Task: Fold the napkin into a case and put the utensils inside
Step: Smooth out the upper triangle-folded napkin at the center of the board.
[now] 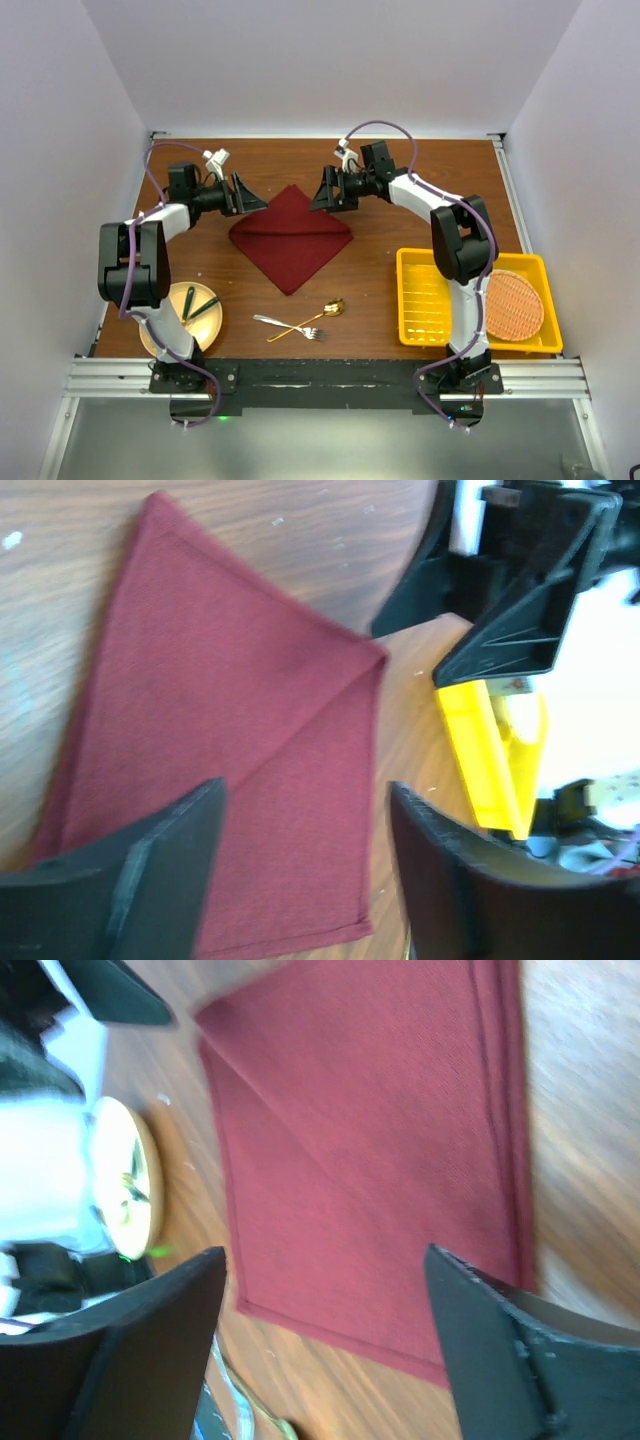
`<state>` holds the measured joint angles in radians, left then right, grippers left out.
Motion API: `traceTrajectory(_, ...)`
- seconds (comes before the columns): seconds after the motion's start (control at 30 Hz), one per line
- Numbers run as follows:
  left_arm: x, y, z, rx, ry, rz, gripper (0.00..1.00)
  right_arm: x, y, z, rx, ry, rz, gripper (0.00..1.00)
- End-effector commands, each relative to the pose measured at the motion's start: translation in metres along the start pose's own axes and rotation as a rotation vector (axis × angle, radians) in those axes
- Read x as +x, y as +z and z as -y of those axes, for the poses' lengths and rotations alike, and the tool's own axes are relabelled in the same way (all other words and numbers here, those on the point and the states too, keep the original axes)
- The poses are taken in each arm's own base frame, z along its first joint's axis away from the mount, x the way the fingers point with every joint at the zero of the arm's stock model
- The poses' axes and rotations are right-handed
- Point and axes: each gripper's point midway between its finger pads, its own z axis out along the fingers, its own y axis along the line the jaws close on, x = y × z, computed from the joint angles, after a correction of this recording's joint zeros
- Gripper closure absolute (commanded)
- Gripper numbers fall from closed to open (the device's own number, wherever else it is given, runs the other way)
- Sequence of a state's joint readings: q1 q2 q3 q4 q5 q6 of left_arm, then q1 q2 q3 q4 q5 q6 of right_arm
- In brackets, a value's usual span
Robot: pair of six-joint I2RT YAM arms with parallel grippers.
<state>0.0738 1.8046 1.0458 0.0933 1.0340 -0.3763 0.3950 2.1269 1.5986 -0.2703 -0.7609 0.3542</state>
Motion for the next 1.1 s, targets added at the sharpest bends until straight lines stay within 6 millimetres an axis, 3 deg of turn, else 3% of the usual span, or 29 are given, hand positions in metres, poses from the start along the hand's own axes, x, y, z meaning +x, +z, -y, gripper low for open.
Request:
traceTrajectory(0.0, -0.01, 0.013, 0.037, 0.142, -0.016, 0.027, 0.1, -0.029, 0.004, -0.063, -0.192, 0.038, 0.089, 0.05)
traceTrajectory(0.1, -0.007, 0.024, 0.038, 0.178, -0.106, 0.043, 0.0, -0.025, 0.021, -0.074, -0.248, 0.095, 0.08, 0.02)
traceTrajectory(0.27, -0.004, 0.043, 0.037, 0.226, -0.215, 0.054, 0.0, -0.006, 0.044, -0.057, -0.266, 0.194, 0.043, 0.02)
traceTrajectory(0.37, 0.008, 0.052, 0.02, 0.211, -0.29, 0.04, 0.0, 0.011, 0.051, -0.04, -0.242, 0.208, 0.005, 0.02)
traceTrajectory(0.57, 0.054, 0.053, -0.027, 0.121, -0.433, -0.003, 0.0, 0.056, 0.056, 0.018, -0.136, 0.314, -0.061, 0.02)
traceTrajectory(0.63, 0.057, 0.042, -0.052, 0.069, -0.46, 0.018, 0.0, 0.062, 0.053, 0.04, -0.093, 0.335, -0.064, 0.02)
traceTrajectory(0.7, 0.06, 0.04, -0.058, 0.064, -0.46, 0.016, 0.0, 0.066, 0.05, 0.052, -0.073, 0.366, -0.065, 0.02)
traceTrajectory(0.9, 0.053, 0.033, -0.055, 0.102, -0.441, 0.011, 0.0, 0.077, 0.048, 0.062, -0.055, 0.409, -0.084, 0.03)
traceTrajectory(1.07, 0.034, 0.014, -0.043, 0.154, -0.414, 0.037, 0.0, 0.067, 0.044, 0.054, -0.081, 0.398, -0.067, 0.04)
